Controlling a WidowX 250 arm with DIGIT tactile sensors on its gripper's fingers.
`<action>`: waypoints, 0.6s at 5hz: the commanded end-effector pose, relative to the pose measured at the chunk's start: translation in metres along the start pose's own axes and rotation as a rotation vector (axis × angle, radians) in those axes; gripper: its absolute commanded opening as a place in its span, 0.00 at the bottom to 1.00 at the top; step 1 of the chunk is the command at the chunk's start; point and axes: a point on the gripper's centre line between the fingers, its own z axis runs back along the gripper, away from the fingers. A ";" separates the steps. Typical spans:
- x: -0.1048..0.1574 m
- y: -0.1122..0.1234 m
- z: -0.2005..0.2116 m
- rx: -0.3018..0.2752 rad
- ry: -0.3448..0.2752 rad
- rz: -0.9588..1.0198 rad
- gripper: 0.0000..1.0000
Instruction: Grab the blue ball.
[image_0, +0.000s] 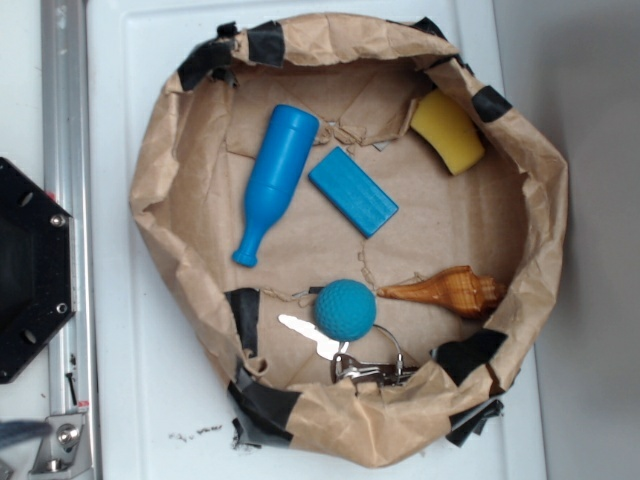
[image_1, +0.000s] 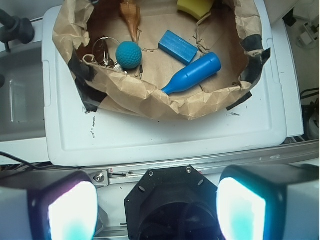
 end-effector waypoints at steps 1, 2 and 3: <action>0.000 0.000 0.000 0.000 0.000 0.000 1.00; 0.043 0.005 -0.021 -0.117 -0.159 -0.057 1.00; 0.072 0.009 -0.042 -0.095 -0.170 -0.172 1.00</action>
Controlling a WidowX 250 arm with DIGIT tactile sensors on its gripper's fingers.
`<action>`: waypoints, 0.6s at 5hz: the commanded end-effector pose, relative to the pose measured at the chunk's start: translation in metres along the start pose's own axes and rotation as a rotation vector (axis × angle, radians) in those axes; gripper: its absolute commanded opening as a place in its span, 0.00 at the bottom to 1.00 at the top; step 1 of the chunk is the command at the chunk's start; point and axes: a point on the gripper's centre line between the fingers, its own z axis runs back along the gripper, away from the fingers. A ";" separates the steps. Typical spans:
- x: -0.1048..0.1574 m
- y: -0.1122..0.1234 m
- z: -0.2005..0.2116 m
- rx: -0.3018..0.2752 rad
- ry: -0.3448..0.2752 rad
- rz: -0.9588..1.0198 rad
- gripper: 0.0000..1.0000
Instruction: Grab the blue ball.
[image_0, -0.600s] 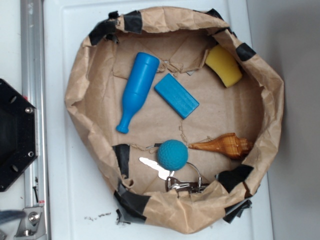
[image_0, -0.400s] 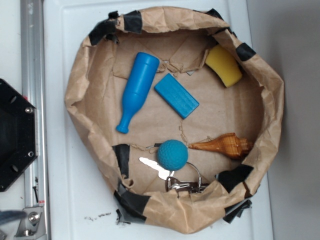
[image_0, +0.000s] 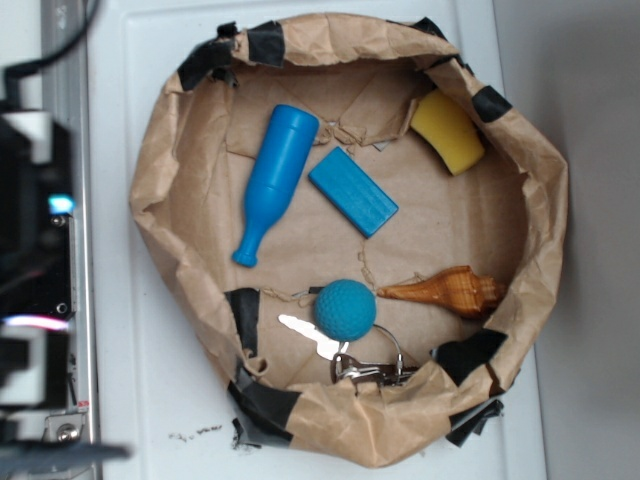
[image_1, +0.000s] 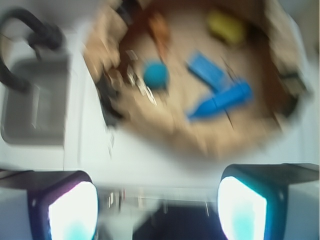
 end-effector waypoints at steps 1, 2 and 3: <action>0.047 0.025 -0.043 -0.029 -0.019 -0.085 1.00; 0.056 0.036 -0.075 0.023 0.023 -0.087 1.00; 0.060 0.026 -0.121 0.020 0.039 -0.125 1.00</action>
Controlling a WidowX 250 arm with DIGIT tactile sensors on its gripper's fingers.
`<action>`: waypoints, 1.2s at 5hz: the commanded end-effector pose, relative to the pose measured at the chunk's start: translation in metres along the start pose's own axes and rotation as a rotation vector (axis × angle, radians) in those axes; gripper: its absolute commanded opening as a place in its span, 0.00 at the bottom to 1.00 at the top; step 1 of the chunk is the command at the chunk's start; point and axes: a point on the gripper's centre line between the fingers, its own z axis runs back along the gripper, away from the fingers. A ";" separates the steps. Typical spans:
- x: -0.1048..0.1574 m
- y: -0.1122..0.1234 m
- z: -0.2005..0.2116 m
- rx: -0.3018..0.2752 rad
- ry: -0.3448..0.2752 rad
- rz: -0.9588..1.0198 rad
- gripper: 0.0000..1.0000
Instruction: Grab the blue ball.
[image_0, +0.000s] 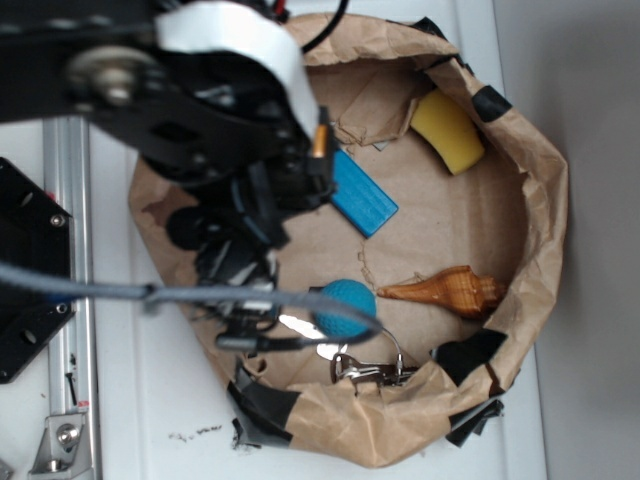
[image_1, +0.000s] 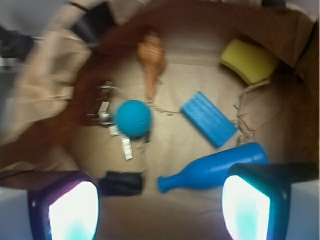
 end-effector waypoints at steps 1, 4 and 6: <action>0.018 -0.028 -0.077 -0.028 -0.022 -0.073 1.00; 0.027 -0.046 -0.127 -0.015 -0.033 -0.104 0.00; 0.021 -0.010 -0.061 -0.039 -0.010 0.076 0.00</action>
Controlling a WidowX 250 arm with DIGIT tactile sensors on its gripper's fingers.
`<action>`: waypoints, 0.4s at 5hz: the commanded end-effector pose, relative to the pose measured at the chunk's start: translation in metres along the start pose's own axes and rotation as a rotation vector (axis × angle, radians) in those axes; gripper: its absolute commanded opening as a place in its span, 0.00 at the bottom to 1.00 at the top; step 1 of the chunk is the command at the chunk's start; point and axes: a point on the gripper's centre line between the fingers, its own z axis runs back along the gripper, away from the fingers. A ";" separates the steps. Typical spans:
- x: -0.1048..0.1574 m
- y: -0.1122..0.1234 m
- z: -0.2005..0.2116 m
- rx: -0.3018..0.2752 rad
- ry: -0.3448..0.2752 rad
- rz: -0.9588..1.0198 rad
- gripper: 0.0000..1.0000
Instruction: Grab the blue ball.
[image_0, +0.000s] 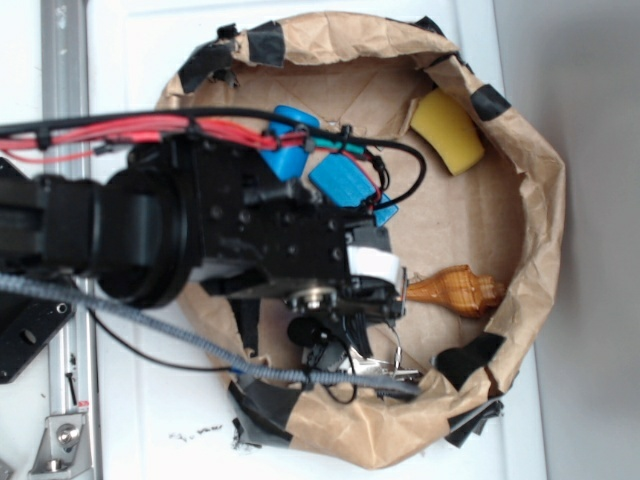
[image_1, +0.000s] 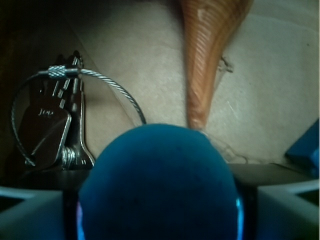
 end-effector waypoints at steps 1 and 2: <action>-0.018 0.032 0.114 -0.088 -0.001 0.200 0.00; -0.024 0.030 0.165 -0.082 0.004 0.418 0.00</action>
